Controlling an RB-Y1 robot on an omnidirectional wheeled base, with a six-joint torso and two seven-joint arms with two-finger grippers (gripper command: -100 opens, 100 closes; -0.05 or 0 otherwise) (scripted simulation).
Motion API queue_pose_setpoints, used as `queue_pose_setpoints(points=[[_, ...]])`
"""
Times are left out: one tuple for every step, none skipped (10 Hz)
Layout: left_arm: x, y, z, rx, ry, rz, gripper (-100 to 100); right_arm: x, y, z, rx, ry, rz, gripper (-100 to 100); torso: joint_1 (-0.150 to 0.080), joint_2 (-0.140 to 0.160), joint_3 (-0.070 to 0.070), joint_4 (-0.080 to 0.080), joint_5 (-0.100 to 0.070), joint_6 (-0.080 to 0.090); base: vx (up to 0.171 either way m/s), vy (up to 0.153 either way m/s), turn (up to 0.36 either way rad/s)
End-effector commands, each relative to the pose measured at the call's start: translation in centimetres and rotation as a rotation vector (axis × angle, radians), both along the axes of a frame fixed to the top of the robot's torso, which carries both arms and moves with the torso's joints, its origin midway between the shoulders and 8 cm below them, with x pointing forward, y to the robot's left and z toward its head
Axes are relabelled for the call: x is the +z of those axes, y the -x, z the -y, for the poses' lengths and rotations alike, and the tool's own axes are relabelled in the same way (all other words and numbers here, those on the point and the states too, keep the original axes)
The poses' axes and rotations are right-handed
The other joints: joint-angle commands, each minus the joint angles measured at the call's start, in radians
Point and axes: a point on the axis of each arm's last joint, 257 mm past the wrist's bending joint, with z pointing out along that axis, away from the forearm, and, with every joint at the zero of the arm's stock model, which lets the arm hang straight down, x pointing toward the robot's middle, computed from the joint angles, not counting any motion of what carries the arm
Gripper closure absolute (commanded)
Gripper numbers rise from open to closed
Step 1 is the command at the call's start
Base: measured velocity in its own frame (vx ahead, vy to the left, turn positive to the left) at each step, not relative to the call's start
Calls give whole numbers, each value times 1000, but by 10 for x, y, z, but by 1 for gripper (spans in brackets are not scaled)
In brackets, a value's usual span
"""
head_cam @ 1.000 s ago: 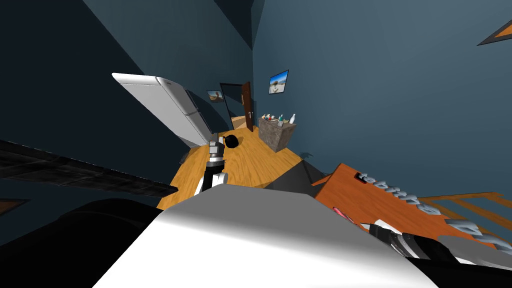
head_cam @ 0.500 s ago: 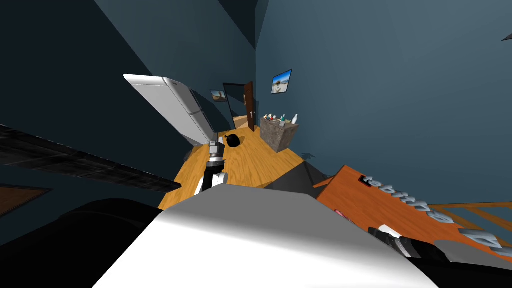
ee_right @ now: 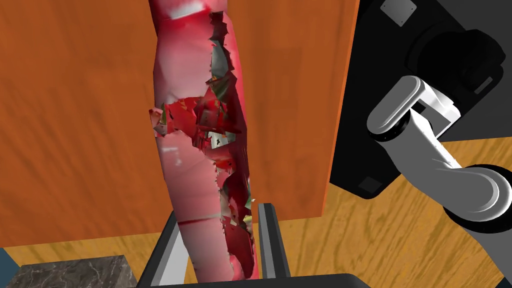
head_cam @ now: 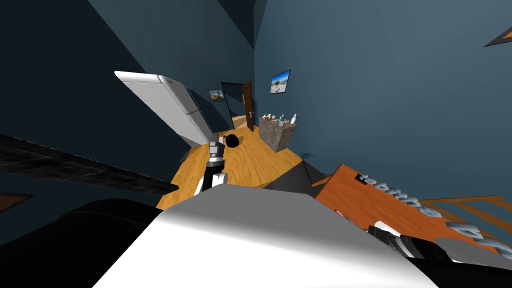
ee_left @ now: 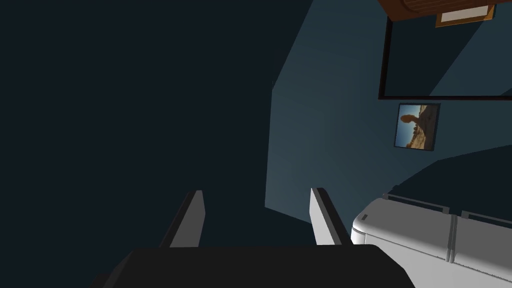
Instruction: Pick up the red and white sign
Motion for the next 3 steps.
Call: queue_pose_setpoints(points=[[0,0,0,0,0,0,0,14,-11,7,30,3,5,100,0,0,0,0,0,0,35,15,-220],[0,0,0,0,0,0,0,9,-7,4,19,5,4,100,1,-1,-1,0,0,0,16,8,-36],[0,0,0,0,0,0,0,11,-7,5,22,6,4,0,1,-1,-1,0,-1,-1,0,0,0]])
